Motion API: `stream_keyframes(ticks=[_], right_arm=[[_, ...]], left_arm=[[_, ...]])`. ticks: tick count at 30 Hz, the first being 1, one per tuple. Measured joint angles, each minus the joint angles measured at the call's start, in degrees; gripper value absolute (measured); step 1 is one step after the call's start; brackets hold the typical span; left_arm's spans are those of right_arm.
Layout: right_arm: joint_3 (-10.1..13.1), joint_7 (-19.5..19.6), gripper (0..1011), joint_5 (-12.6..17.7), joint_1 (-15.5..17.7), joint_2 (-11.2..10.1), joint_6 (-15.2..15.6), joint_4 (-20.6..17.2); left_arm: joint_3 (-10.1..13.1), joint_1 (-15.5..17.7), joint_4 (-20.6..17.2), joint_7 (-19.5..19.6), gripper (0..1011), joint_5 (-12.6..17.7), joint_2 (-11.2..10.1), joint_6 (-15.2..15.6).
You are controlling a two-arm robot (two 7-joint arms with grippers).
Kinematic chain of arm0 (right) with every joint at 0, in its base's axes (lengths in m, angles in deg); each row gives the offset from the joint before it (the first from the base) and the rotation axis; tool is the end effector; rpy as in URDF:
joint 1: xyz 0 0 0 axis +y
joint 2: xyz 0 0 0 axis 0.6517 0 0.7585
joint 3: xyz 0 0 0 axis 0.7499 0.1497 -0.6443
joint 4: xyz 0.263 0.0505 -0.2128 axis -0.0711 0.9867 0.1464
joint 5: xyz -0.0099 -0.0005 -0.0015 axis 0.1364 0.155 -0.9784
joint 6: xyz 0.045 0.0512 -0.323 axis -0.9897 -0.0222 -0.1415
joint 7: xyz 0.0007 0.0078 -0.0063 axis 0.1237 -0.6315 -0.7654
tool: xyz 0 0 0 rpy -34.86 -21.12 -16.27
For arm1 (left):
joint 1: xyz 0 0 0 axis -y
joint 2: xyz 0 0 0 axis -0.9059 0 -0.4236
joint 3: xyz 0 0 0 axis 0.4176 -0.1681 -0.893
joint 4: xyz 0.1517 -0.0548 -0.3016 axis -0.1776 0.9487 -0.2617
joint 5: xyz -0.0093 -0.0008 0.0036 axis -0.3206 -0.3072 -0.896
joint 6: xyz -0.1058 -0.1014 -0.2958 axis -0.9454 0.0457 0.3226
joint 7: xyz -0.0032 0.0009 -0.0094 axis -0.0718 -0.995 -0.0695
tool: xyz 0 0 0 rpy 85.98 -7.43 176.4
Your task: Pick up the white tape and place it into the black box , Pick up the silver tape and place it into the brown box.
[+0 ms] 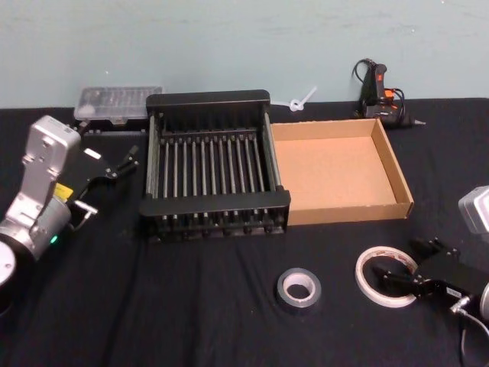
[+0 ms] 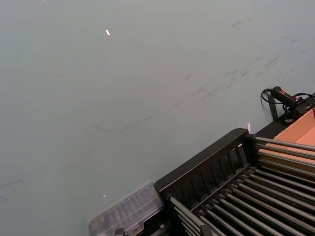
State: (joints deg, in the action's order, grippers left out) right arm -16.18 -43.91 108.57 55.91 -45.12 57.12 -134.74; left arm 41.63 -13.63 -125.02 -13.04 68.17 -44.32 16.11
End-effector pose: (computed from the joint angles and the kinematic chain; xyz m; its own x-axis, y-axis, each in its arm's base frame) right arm 0.3035 -0.1358 -0.3490 0.5777 -0.8143 0.0556 0.7274 0.4827 -0.4877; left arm 0.3867 0.1064 -0.3482 0.2923 0.8803 0.3736 -0.9552 0.2874 0.0703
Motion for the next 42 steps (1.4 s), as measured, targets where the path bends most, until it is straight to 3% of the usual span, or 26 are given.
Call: stream_keyframes(ticks=[34, 42], right_arm=[[0.0, 0.1, 1002, 0.3, -0.3, 0.3, 0.1, 0.6], [0.0, 0.1, 824, 0.3, -0.3, 0.3, 0.1, 0.5]], left_arm=[[0.0, 0.0, 0.0, 0.0, 1001, 0.0, 0.0, 0.0], [0.0, 0.0, 0.0, 0.0, 1001, 0.0, 0.0, 0.0]])
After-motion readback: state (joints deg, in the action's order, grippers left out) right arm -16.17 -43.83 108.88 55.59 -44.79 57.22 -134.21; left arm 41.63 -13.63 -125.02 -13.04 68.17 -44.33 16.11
